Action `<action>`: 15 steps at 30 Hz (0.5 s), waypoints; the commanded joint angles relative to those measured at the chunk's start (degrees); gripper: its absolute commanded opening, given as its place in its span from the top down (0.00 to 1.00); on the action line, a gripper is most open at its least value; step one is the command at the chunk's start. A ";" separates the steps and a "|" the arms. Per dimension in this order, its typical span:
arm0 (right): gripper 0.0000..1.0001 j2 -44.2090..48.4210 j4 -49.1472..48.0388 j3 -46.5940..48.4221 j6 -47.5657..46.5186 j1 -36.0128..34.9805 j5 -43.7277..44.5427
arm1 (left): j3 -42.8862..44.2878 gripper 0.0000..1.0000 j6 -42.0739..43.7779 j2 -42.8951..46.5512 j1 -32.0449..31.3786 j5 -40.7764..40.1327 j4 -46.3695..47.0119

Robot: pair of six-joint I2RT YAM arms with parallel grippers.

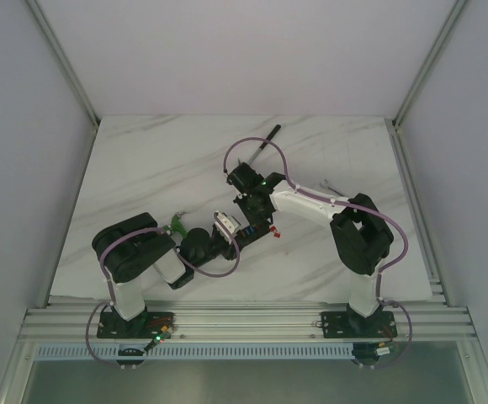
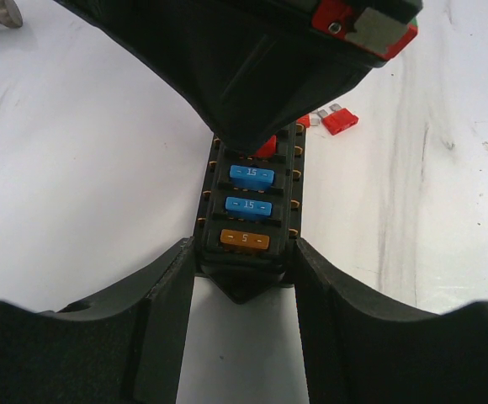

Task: Snap on the fuse box
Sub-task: Adjust the fuse in the fuse box base.

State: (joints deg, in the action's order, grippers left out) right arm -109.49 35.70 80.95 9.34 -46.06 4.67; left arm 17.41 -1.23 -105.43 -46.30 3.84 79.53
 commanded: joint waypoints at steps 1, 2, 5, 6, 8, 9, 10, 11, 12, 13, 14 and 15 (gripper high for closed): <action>1.00 -5.47 8.31 -3.85 -1.57 -0.13 -1.41 | 0.42 0.54 0.02 -0.83 0.77 -0.04 -0.50; 1.00 -5.62 8.61 -4.21 -1.73 -0.16 -1.29 | 0.41 0.54 -0.01 -0.83 0.84 -0.05 -0.59; 1.00 -6.15 8.79 -5.34 -2.18 -0.32 -1.69 | 0.49 0.54 -0.14 -1.00 0.91 -0.19 -0.62; 1.00 -6.48 8.77 -5.62 -2.30 -0.34 -1.65 | 0.52 0.54 -0.24 -1.07 1.06 -0.19 -0.60; 1.00 -7.46 8.97 -6.16 -2.71 -0.55 -1.39 | 0.55 0.54 -0.27 -1.20 1.04 -0.06 -0.63; 1.00 -7.94 8.93 -6.28 -2.93 -0.69 -1.44 | 0.52 0.54 -0.27 -1.19 1.04 -0.18 -0.71; 1.00 -8.37 8.75 -6.32 -3.17 -0.89 -1.80 | 0.61 0.54 -0.26 -1.14 1.08 -0.19 -0.85; 1.00 -8.71 8.66 -6.33 -3.38 -1.07 -2.14 | 0.64 0.54 -0.28 -1.15 1.12 -0.24 -0.94; 1.00 -8.96 8.49 -6.26 -3.57 -1.31 -2.45 | 0.68 0.54 -0.34 -1.18 1.08 -0.24 -1.03; 1.00 -9.29 8.36 -6.20 -3.73 -1.51 -2.86 | 0.65 0.54 -0.35 -1.23 1.12 -0.23 -1.10; 1.00 -9.63 8.41 -6.08 -3.84 -1.61 -3.14 | 0.76 0.54 -0.35 -1.21 1.13 -0.23 -1.17; 1.00 -9.93 8.36 -6.04 -3.95 -1.82 -3.64 | 0.82 0.54 -0.37 -1.19 1.13 -0.28 -1.21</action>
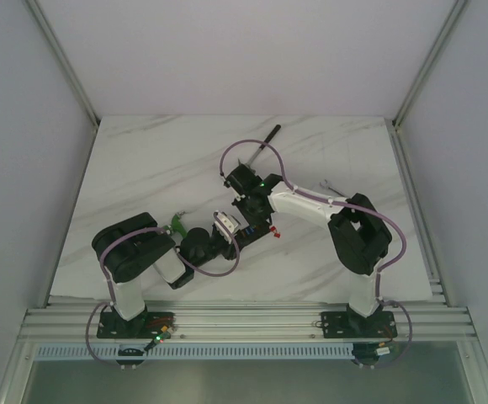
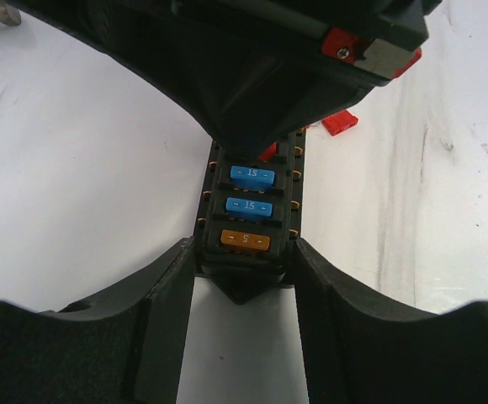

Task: Snap on the fuse box
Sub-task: Adjust the fuse in the fuse box base.

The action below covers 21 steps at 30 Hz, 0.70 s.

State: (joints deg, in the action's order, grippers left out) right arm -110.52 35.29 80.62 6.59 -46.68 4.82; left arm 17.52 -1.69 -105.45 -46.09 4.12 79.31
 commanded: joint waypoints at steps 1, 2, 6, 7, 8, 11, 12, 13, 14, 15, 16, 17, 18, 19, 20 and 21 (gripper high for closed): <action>1.00 -9.19 8.49 -5.81 -1.22 -1.43 -4.39 | 0.69 0.54 0.03 -1.25 0.95 -0.60 -1.07; 1.00 -9.55 8.28 -6.01 -1.23 -1.48 -4.75 | 0.74 0.54 -0.04 -1.19 0.92 -0.60 -1.08; 1.00 -11.23 7.47 -6.97 -0.97 -1.58 -4.91 | 0.76 0.54 -0.17 -1.21 0.97 -0.69 -1.13; 1.00 -11.93 7.19 -7.15 -0.97 -1.58 -4.83 | 0.76 0.54 -0.18 -1.22 0.99 -0.69 -1.05; 1.00 -12.55 7.06 -7.42 -0.96 -1.58 -4.75 | 0.72 0.55 -0.23 -1.25 1.00 -0.74 -1.08; 1.00 -14.78 6.50 -8.04 -1.17 -1.58 -5.10 | 0.67 0.55 -0.26 -1.27 1.06 -0.86 -1.17; 1.00 -15.35 6.30 -8.09 -1.29 -1.58 -5.23 | 0.64 0.55 -0.28 -1.30 1.10 -0.91 -1.17; 1.00 -15.81 6.13 -8.18 -1.43 -1.57 -5.52 | 0.67 0.55 -0.27 -1.21 1.07 -1.02 -1.17; 1.00 -16.38 5.98 -8.39 -1.55 -1.58 -5.68 | 0.67 0.55 -0.27 -1.25 1.08 -1.15 -1.20; 1.00 -17.02 5.95 -8.44 -1.62 -1.58 -5.76 | 0.66 0.55 -0.26 -1.30 1.09 -1.25 -1.25; 1.00 -17.74 5.91 -8.67 -1.77 -1.51 -6.00 | 0.75 0.55 -0.32 -1.38 1.13 -1.39 -1.33; 1.00 -18.58 5.85 -8.84 -1.90 -1.57 -6.26 | 0.76 0.55 -0.33 -1.42 1.17 -1.47 -1.25; 1.00 -19.11 5.78 -9.01 -1.93 -1.58 -6.11 | 0.65 0.55 -0.33 -1.47 1.17 -1.53 -1.26; 1.00 -19.48 5.75 -9.14 -1.93 -1.58 -6.12 | 0.67 0.55 -0.34 -1.43 1.17 -1.65 -1.32; 1.00 -19.23 5.48 -9.05 -1.68 -1.58 -6.09 | 0.60 0.55 -0.38 -1.40 1.17 -1.66 -1.37; 1.00 -18.27 5.01 -8.83 -1.34 -1.58 -5.95 | 0.58 0.55 -0.15 -1.39 1.22 -1.70 -1.66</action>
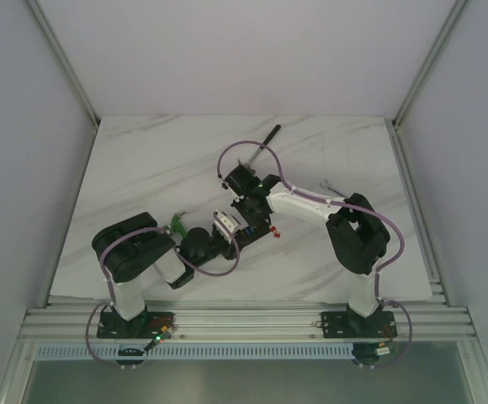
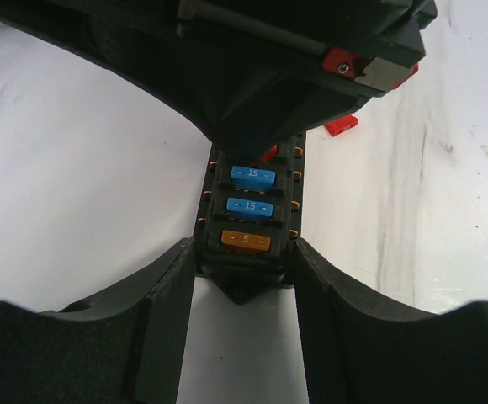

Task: Snap on the fuse box
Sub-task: Adjust the fuse in the fuse box base.

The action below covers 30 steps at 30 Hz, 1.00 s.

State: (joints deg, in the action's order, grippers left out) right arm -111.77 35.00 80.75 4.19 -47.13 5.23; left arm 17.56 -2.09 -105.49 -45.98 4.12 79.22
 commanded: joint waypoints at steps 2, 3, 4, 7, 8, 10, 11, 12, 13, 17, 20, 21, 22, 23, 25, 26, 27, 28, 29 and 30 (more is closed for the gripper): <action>1.00 -13.17 4.47 -7.89 1.68 -1.12 -7.29 | 0.54 0.55 0.60 -1.08 1.06 -1.94 -2.52; 1.00 -11.13 4.40 -6.68 2.23 -1.10 -7.39 | 0.44 0.55 0.86 -1.00 1.07 -1.92 -2.91; 1.00 -8.94 4.43 -5.42 2.64 -1.11 -7.49 | 0.39 0.55 1.08 -0.79 1.07 -1.98 -3.31; 0.96 -3.24 4.52 -1.66 3.84 -1.07 -7.29 | 0.37 0.55 1.80 -0.28 1.06 -2.19 -4.51; 0.92 -1.85 4.52 -0.44 4.22 -1.04 -6.89 | 0.39 0.55 1.96 -0.12 1.11 -2.20 -4.73; 0.86 0.54 4.55 1.39 5.18 -0.91 -5.52 | 0.49 0.55 2.07 0.14 1.06 -1.96 -5.07; 0.84 1.45 4.53 2.04 5.62 -0.75 -5.12 | 0.43 0.55 2.09 0.17 1.06 -1.78 -5.17; 0.82 2.16 4.48 2.50 5.98 -0.50 -4.70 | 0.43 0.55 2.09 0.32 1.11 -1.64 -5.25; 0.82 2.81 4.52 2.75 6.35 -0.24 -4.10 | 0.45 0.55 2.09 0.36 1.07 -1.56 -5.32; 0.81 3.55 4.95 2.90 6.93 0.70 -3.11 | 0.53 0.55 2.17 0.46 1.07 -1.16 -5.39; 0.81 3.32 5.33 2.76 7.06 0.90 -3.57 | 0.63 0.55 2.17 0.35 1.09 -0.96 -5.48; 0.80 3.42 5.41 2.85 6.99 0.90 -3.96 | 0.63 0.55 2.18 0.28 1.02 -0.96 -5.48; 0.79 3.54 5.50 2.84 7.03 0.90 -4.33 | 0.63 0.55 2.18 0.29 1.06 -0.91 -5.55; 0.78 3.78 5.44 2.95 7.06 0.90 -4.64 | 0.70 0.55 2.19 0.21 1.07 -0.92 -5.57; 0.78 4.16 5.25 2.99 7.06 0.90 -4.75 | 0.72 0.55 2.10 0.13 1.02 -0.80 -5.61; 0.79 4.23 5.07 3.01 7.06 0.97 -4.60 | 0.79 0.55 2.09 0.11 1.06 -0.71 -5.61; 0.81 4.18 4.96 3.01 7.00 1.03 -4.46 | 0.74 0.55 2.09 0.00 1.06 -0.63 -5.65; 0.85 3.92 4.97 3.12 6.90 1.12 -4.48 | 0.81 0.55 2.09 0.00 1.06 -0.65 -5.73; 0.90 3.59 4.95 3.21 6.89 1.24 -4.47 | 0.83 0.55 2.09 -0.05 1.06 -0.53 -5.74; 0.94 3.36 4.91 3.25 6.81 1.32 -4.52 | 0.88 0.55 2.09 -0.11 1.02 -0.53 -5.81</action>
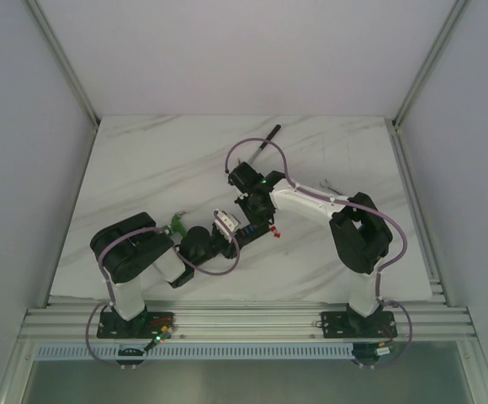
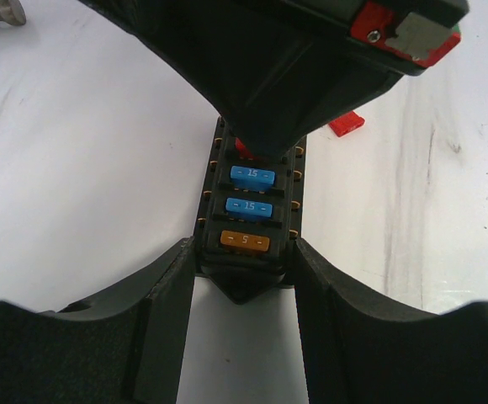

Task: Snap on the fuse box
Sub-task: Adjust the fuse in the fuse box base.

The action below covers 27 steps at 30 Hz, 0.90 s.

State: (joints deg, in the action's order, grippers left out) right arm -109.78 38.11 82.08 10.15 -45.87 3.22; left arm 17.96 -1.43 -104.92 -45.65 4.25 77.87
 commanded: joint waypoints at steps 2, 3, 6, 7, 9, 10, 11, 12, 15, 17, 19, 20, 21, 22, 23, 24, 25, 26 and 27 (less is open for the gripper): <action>1.00 0.78 1.84 1.77 0.75 0.08 -2.48 | 0.49 0.55 1.39 -0.66 0.72 -0.72 -4.48; 1.00 0.59 1.93 1.58 0.70 0.08 -2.37 | 0.43 0.55 1.43 -0.64 0.76 -0.73 -4.48; 1.00 -0.73 2.80 0.82 -0.13 0.08 -1.72 | 0.50 0.55 1.34 -0.73 0.74 -0.65 -4.48; 1.00 -1.27 3.03 0.36 -0.51 0.08 -1.57 | 0.58 0.55 1.32 -0.80 0.74 -0.58 -4.40; 1.00 -2.55 3.40 -0.87 -1.52 0.05 -1.59 | 0.71 0.55 1.26 -0.99 0.71 -0.49 -4.39; 1.00 -3.25 3.52 -1.48 -2.06 -0.04 -1.74 | 0.73 0.55 1.26 -0.98 0.73 -0.47 -4.33; 1.00 -4.14 3.74 -2.02 -2.59 -0.14 -1.90 | 0.74 0.55 1.16 -1.07 0.74 -0.47 -4.38; 1.00 -4.94 3.93 -2.48 -3.04 -0.37 -1.86 | 0.76 0.55 1.17 -1.19 0.74 -0.48 -4.39; 1.00 -7.38 4.08 -3.52 -4.24 -0.85 -1.98 | 0.85 0.55 1.03 -1.32 0.74 -0.45 -4.31; 1.00 -9.56 4.14 -4.17 -4.89 -1.13 -1.56 | 0.87 0.55 0.95 -1.49 0.73 -0.39 -4.29; 1.00 -11.43 4.21 -4.42 -5.68 -1.43 -1.71 | 1.06 0.55 0.99 -1.67 0.74 -0.35 -4.28; 1.00 -12.45 4.17 -4.43 -6.13 -1.68 -2.01 | 1.11 0.55 0.93 -1.85 0.74 -0.26 -4.30; 1.00 -13.46 4.18 -4.36 -6.31 -1.99 -2.14 | 1.12 0.55 0.91 -1.88 0.77 -0.26 -4.30; 1.00 -14.59 4.15 -4.35 -6.50 -2.25 -2.46 | 1.15 0.55 0.83 -2.00 0.74 -0.19 -4.23; 1.00 -15.63 3.95 -4.34 -6.64 -2.48 -2.97 | 1.14 0.55 0.82 -2.02 0.74 -0.13 -4.20; 1.00 -16.74 3.74 -4.22 -6.78 -2.74 -3.18 | 1.19 0.55 0.82 -2.08 0.73 -0.12 -4.14; 1.00 -17.89 3.73 -3.99 -6.87 -3.00 -3.45 | 1.20 0.55 0.79 -2.11 0.73 -0.12 -4.12; 1.00 -18.88 3.42 -3.87 -7.05 -3.22 -3.85 | 1.18 0.55 0.78 -2.17 0.69 -0.08 -4.05; 1.00 -19.89 2.99 -3.82 -7.00 -3.29 -4.10 | 1.14 0.55 0.74 -2.14 0.73 -0.04 -4.04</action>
State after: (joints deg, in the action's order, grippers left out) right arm -113.62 40.91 84.77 3.73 -47.33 5.06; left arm 18.35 -1.43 -105.06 -45.58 4.32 77.30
